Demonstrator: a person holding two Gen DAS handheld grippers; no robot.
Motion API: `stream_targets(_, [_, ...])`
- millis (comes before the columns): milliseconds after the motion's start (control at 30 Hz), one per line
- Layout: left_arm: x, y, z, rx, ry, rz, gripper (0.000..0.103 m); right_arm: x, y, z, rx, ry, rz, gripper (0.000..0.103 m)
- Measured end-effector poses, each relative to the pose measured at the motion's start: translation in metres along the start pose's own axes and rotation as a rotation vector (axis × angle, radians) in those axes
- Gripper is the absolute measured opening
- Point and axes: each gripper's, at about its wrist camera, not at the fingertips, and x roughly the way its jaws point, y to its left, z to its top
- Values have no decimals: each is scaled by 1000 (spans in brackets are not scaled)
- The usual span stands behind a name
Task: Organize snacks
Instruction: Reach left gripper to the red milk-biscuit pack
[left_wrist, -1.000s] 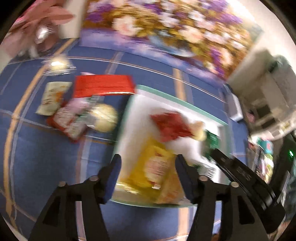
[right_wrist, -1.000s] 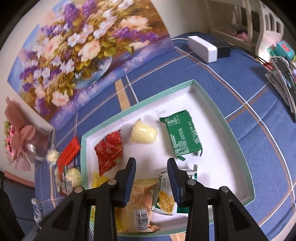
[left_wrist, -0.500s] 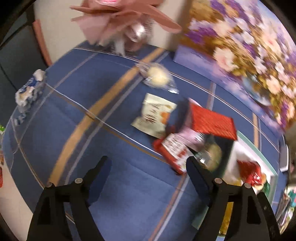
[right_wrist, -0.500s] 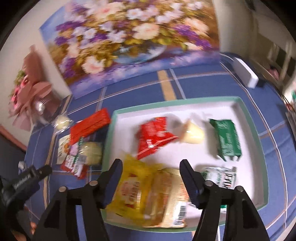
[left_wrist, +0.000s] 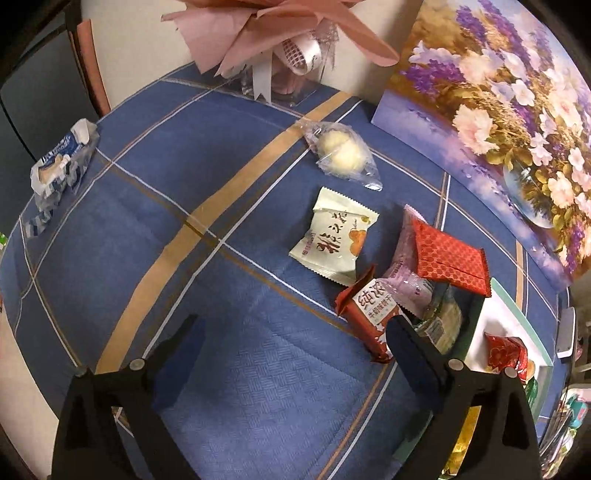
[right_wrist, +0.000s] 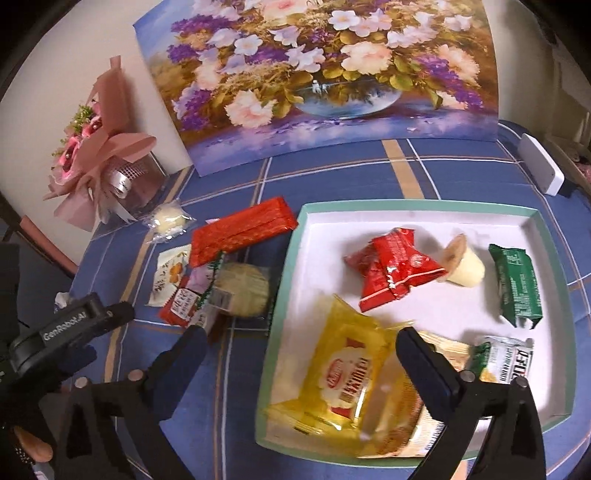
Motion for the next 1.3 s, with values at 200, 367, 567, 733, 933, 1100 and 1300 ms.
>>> stream_targets(200, [10,8,6,-41,16,-12,101,6,3,4,23,6,11,103])
stream_targets(367, [25,7,14,-61,53,-62,101,11,12,12,8,7,10,103])
stream_targets(567, [43,-2,20,-77,96,-110,101,24,22,22,-3,12,2,103])
stream_targets(733, [62,-14,19,-74,149,-129,101,38,25,27,-18,32,-32,103])
stream_targets(933, [77,-29,19,-50,172,-132,101,52,19,31,10,52,-36,103])
stream_targets(1100, [83,-34,20,-32,180,-110,99,59,15,34,30,58,-38,103])
stream_targets(1300, [80,-39,20,-18,184,-120,81,63,11,36,62,62,-29,103])
